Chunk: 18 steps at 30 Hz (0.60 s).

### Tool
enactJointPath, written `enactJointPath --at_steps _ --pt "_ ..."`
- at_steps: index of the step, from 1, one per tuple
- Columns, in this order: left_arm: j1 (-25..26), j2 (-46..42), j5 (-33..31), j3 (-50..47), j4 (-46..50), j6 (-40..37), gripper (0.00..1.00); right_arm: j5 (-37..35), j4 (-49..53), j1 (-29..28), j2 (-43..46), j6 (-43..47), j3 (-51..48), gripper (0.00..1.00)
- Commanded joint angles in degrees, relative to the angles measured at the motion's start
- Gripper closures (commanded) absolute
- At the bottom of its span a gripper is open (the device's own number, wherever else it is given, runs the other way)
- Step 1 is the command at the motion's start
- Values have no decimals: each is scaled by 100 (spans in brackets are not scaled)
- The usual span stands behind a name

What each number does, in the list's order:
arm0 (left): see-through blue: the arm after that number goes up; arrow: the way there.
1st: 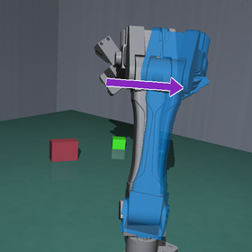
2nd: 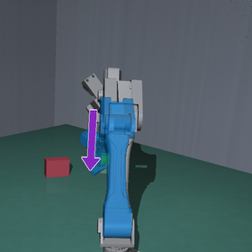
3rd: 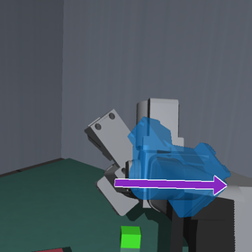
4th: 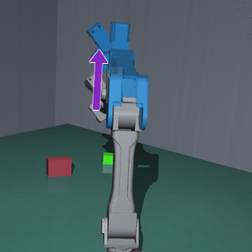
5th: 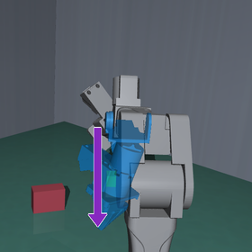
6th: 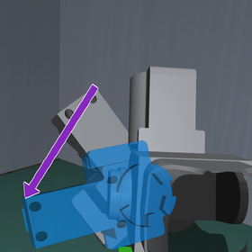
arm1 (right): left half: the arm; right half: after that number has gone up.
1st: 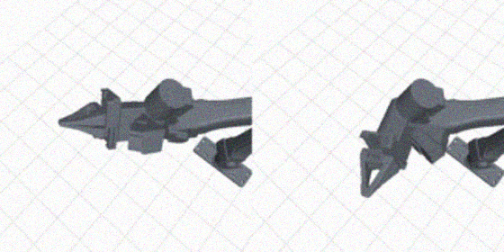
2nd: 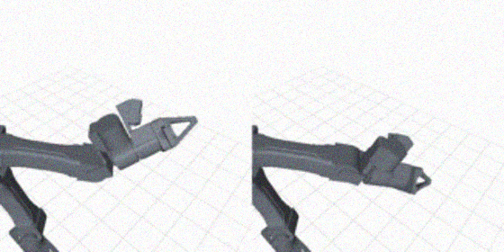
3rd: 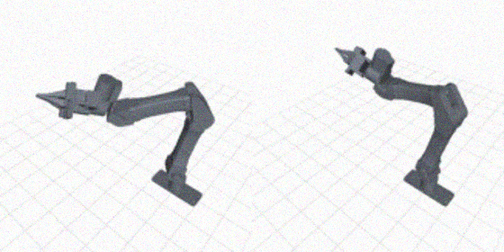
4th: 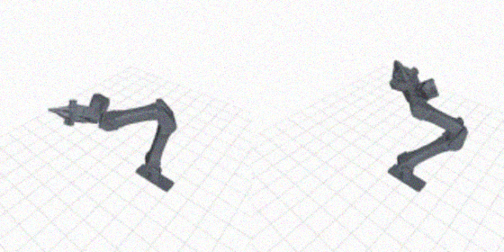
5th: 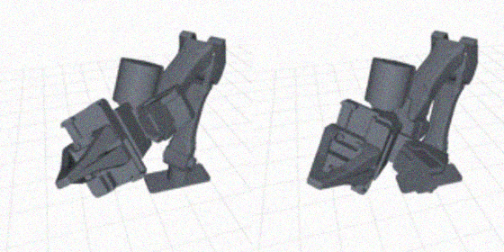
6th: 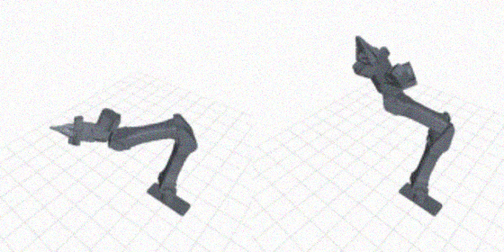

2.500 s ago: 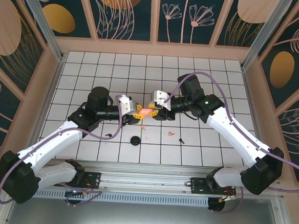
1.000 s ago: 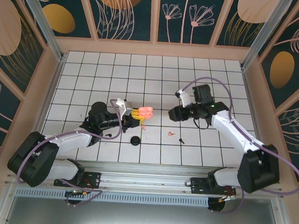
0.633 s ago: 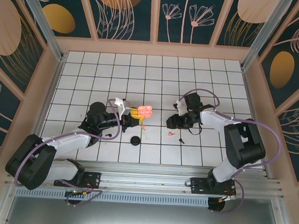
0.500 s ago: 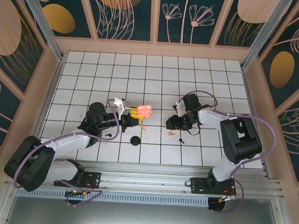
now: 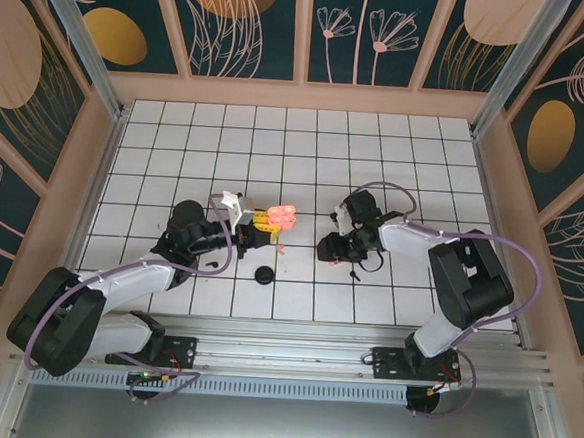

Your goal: Insert the wireless bluetooth earbuds into the charging case

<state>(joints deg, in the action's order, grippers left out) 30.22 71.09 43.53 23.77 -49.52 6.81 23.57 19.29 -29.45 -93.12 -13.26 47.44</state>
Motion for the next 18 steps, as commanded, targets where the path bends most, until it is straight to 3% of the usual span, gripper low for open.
enactJointPath --at_steps 1,13,18 --pt "-31 -23 159 -18 -207 84 83 -192 301 -117 201 -266 -207 49" --pt "-25 -202 51 39 160 -83 83 11 511 -377 799 -687 -304 49" --pt "-25 -193 61 20 144 -83 83 -536 996 -389 822 -722 60 50"
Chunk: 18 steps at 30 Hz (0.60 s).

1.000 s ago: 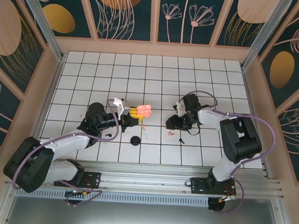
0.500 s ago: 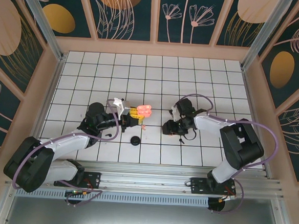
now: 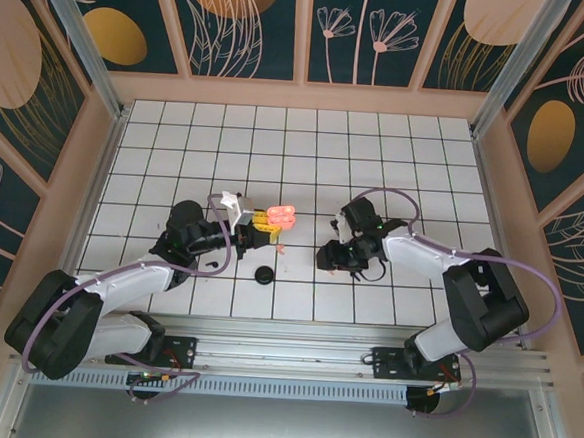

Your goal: Insert the wireless bluetooth earbuds into the charging case

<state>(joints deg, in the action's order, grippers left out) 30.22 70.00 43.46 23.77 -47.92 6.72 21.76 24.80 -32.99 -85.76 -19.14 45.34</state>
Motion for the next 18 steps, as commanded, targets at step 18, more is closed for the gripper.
enactJointPath --at_steps 18 --pt "-27 -118 -35 91 208 -195 83 -1365 1607 -501 -1177 504 1513 53"
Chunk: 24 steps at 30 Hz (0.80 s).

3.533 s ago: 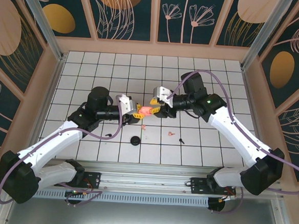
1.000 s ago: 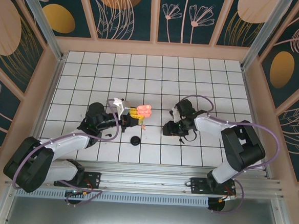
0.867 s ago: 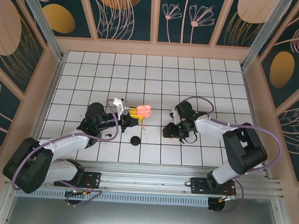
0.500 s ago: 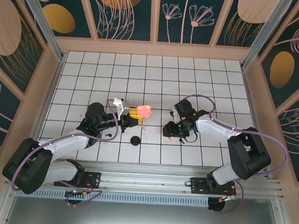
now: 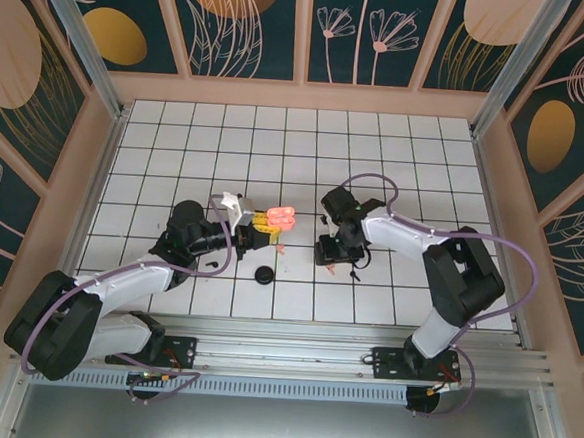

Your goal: Insert the wireless bluetooth earbuds into the charging case

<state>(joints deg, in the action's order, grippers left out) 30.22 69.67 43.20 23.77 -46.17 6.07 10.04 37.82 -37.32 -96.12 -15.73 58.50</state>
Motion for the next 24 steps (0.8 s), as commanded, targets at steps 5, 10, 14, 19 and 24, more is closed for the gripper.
enactJointPath --at_steps 5,10,14,19,24 --pt "-26 -98 -3 131 108 -167 83 -292 355 -74 -327 270 302 54" --pt "-29 -77 -10 128 125 -167 83 -314 399 -87 -423 307 355 57" --pt "-25 -55 -46 146 202 -195 83 -319 410 -109 -473 322 346 59" --pt "-26 -33 -66 169 238 -203 83 -266 427 -124 -492 314 355 62" --pt "-30 -97 -76 165 284 -237 84 -258 427 -135 -485 279 324 64"
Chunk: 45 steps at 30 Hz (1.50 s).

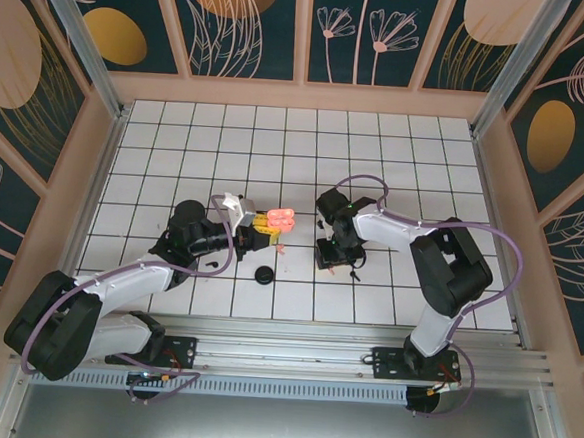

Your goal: Insert the wireless bluetooth earbuds into the charging case

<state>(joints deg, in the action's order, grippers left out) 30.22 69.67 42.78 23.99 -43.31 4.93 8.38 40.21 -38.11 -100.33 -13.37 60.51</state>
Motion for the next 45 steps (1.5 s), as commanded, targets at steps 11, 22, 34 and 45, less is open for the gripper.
enactJointPath --at_steps 11,22,34,45 --pt "-27 -103 -61 150 59 -161 83 -32 128 -62 -10 -78 4 69" --pt "-28 -85 -163 137 71 -205 84 -144 -153 -66 399 -412 -244 72" --pt "-25 43 -678 51 -376 -63 85 -341 -2240 -57 1866 -1734 -1247 73" --pt "-28 547 -1392 -472 -2388 680 86 -537 -3961 5 3071 -2232 -2096 73"
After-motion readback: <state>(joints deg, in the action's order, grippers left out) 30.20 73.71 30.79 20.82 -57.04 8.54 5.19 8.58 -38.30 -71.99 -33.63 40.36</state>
